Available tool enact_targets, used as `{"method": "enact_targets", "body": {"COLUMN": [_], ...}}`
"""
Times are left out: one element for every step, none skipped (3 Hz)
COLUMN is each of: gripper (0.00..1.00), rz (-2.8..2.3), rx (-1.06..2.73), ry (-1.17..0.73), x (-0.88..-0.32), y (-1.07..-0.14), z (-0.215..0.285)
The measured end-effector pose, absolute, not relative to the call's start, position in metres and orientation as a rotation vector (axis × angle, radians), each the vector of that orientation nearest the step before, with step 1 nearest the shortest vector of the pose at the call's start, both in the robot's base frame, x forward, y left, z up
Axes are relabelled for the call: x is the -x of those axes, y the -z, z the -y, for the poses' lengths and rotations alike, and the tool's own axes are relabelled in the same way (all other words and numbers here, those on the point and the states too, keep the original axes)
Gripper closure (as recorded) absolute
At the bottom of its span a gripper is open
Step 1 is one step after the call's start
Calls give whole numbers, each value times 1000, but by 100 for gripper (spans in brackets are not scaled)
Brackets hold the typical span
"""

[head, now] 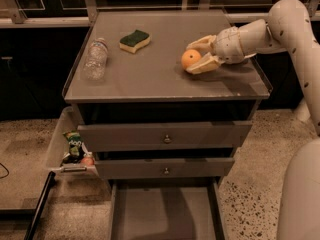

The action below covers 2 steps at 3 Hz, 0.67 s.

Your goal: Pick orange from bottom drawer and place on counter

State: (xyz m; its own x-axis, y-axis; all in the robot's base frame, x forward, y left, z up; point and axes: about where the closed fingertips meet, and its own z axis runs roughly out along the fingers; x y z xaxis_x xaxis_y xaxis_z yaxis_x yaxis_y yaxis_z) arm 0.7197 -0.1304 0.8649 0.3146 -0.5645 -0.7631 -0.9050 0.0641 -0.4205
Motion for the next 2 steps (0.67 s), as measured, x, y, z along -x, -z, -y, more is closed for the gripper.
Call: {"method": "enact_targets", "body": {"gripper": [58,35], "rz": [-1364,-1364], "rx": [1616,1616], "ry": [-443,-443], "x": [-720,-720], "y": [-865,-865], "z": [130,130]}}
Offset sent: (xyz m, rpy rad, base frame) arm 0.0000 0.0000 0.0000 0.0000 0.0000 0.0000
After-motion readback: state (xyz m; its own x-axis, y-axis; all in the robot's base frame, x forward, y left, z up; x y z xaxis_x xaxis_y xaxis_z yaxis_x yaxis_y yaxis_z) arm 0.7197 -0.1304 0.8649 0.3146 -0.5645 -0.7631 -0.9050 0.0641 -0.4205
